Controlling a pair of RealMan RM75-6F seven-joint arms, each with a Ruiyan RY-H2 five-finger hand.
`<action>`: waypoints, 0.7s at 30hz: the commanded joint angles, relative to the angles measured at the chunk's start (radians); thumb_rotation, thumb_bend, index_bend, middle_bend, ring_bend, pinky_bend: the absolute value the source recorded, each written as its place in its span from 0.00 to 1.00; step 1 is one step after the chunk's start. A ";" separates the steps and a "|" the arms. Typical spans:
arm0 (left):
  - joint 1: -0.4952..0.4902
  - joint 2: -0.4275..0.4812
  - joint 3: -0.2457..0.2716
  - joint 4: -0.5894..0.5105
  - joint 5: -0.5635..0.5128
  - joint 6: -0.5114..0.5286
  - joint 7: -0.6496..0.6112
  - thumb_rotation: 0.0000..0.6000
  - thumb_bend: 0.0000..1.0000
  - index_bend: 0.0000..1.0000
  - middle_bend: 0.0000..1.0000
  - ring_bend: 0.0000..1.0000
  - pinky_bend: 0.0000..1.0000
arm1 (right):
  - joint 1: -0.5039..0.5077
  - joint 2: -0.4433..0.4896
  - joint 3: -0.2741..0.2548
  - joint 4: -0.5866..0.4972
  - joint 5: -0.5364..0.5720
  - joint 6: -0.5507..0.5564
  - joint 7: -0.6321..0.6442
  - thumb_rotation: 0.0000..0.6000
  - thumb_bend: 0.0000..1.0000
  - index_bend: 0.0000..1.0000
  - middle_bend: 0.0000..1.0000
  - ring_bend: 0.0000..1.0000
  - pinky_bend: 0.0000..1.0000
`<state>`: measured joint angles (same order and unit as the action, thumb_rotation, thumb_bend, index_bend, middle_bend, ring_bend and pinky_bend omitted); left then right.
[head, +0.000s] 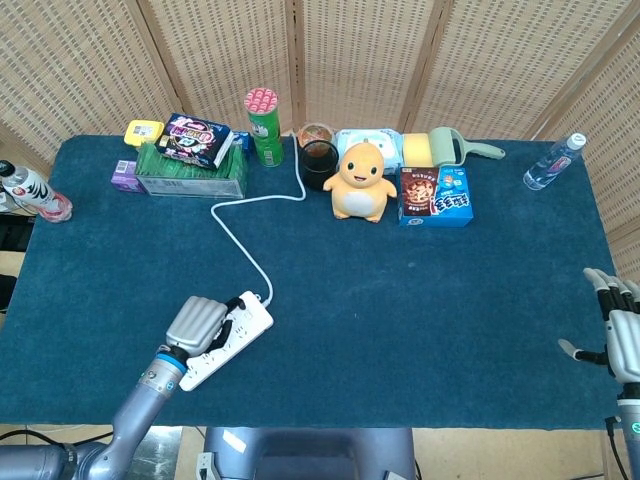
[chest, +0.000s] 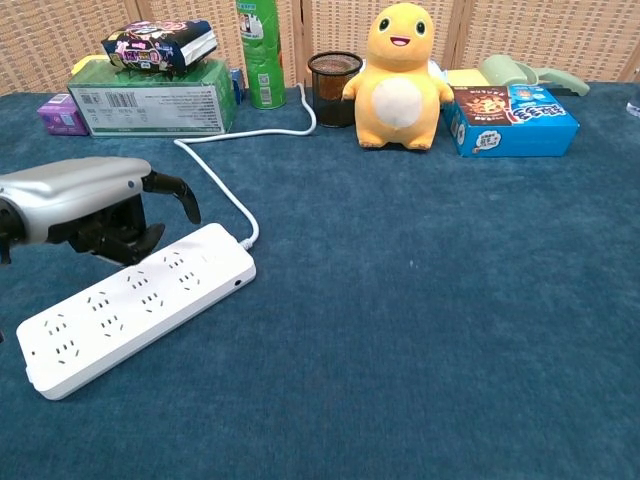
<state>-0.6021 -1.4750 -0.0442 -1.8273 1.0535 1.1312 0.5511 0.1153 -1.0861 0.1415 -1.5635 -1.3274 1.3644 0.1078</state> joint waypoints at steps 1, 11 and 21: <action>0.021 0.043 -0.003 -0.041 0.048 0.033 -0.038 1.00 0.68 0.30 1.00 1.00 1.00 | 0.000 0.000 -0.001 -0.002 -0.003 0.001 -0.001 1.00 0.00 0.08 0.10 0.12 0.00; 0.147 0.239 0.061 -0.096 0.262 0.176 -0.217 1.00 0.42 0.02 0.46 0.53 0.64 | -0.004 0.005 -0.007 -0.020 -0.020 0.013 -0.006 1.00 0.00 0.08 0.10 0.12 0.00; 0.409 0.365 0.132 0.024 0.349 0.466 -0.483 1.00 0.19 0.00 0.00 0.00 0.14 | -0.015 0.018 -0.013 -0.052 -0.060 0.059 -0.022 1.00 0.00 0.08 0.10 0.12 0.00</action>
<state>-0.2862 -1.1463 0.0605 -1.8538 1.4032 1.5083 0.1572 0.1019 -1.0706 0.1295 -1.6125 -1.3831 1.4188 0.0877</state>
